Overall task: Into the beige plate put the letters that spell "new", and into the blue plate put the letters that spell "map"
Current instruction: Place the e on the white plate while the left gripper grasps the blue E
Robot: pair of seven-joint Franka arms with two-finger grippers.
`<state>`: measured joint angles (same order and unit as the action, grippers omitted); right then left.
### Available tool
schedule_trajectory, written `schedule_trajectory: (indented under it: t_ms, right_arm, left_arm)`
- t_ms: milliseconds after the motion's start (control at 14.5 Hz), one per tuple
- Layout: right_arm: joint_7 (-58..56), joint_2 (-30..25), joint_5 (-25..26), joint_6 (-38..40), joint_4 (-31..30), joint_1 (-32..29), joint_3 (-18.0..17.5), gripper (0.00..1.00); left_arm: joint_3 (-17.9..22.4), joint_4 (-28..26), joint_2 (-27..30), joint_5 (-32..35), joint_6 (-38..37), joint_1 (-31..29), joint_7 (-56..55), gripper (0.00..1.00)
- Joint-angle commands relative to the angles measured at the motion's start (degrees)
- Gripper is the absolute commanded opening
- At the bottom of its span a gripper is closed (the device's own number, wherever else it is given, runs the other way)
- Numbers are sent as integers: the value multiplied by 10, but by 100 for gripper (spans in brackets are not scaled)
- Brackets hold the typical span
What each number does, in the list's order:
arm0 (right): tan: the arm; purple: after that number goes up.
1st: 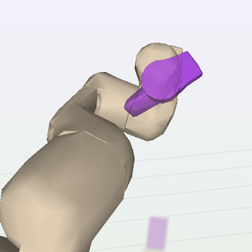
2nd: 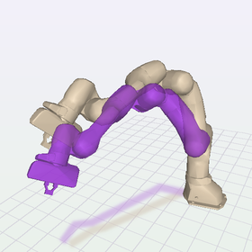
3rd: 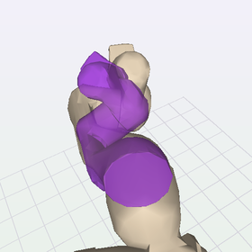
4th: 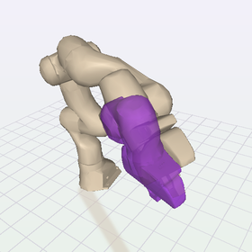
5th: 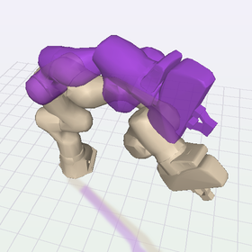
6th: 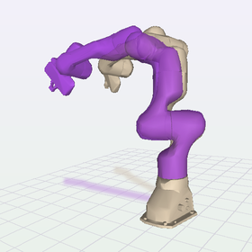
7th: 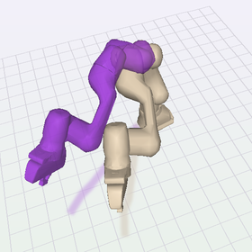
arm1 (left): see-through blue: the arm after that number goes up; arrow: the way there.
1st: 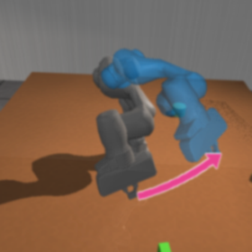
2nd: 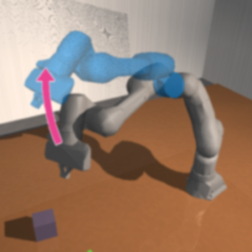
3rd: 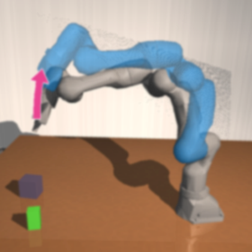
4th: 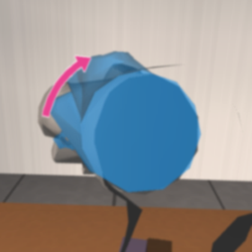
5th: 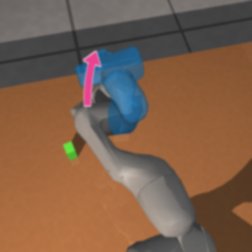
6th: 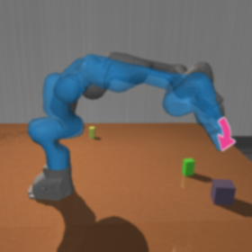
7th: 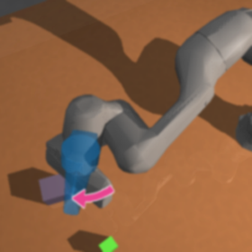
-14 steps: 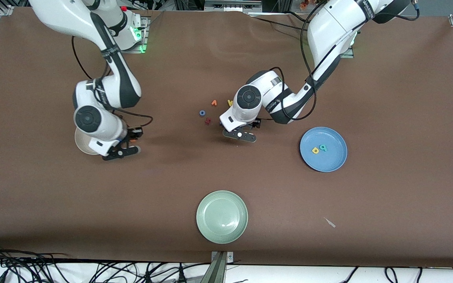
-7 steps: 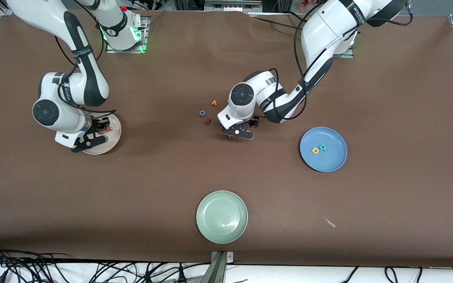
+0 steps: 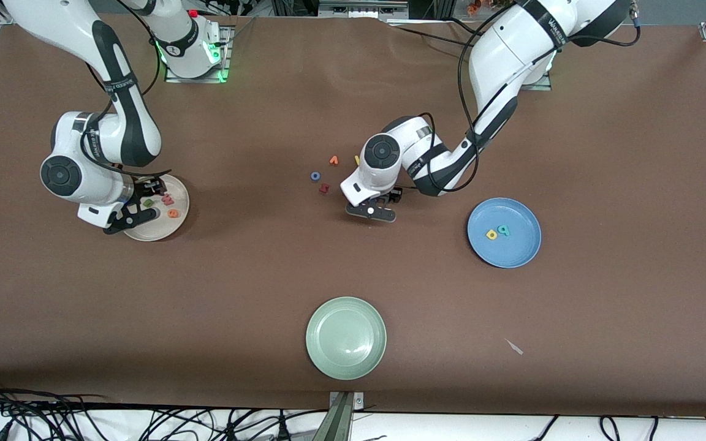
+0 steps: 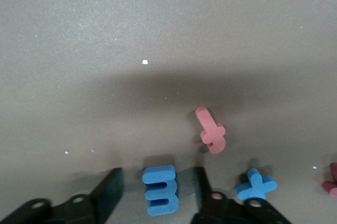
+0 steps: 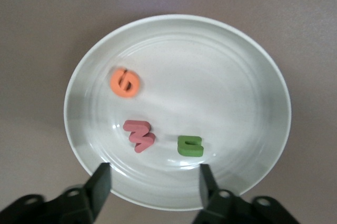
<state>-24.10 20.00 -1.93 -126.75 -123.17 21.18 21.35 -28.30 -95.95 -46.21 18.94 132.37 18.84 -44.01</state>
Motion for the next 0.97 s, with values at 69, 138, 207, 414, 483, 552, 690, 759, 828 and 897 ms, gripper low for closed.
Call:
schedule_trajectory:
  t_ms: [69, 138, 207, 414, 483, 552, 690, 759, 828, 897]
  right_arm:
    - [-3, -7, -6, 33, 21, 2, -3, 100]
    - [-3, -7, -6, 64, 45, 4, -3, 100]
    - [-2, -6, -7, 103, 76, 4, -4, 100]
    - [15, 7, -7, 224, 181, 15, -4, 100]
    - [37, 11, -7, 253, 208, 22, -4, 100]
    - [60, 11, -6, 278, 227, 29, -4, 100]
    - [87, 10, -6, 319, 255, 35, -5, 100]
    - [98, 10, -6, 343, 273, 40, -4, 100]
    - [113, 10, -5, 374, 295, 40, -5, 100]
    - [127, 10, -5, 402, 319, 40, -5, 100]
  left_arm:
    - [3, -4, 3, 19, -10, 4, -16, 12]
    - [3, -4, 6, 19, -16, 4, -16, 9]
    - [0, -1, 9, 19, -27, 2, -16, 6]
    - [-4, 11, 44, 18, -102, -2, -9, 5]
    - [-4, 15, 58, 18, -132, -3, -7, 5]
    - [-4, 19, 69, 18, -160, -4, -5, 5]
    - [-3, 22, 91, 18, -201, -12, -5, 6]
    - [-3, 22, 96, 19, -215, -25, 0, 6]
    - [-3, 22, 104, 19, -227, -38, 25, 6]
    - [-3, 22, 112, 18, -233, -56, 62, 6]
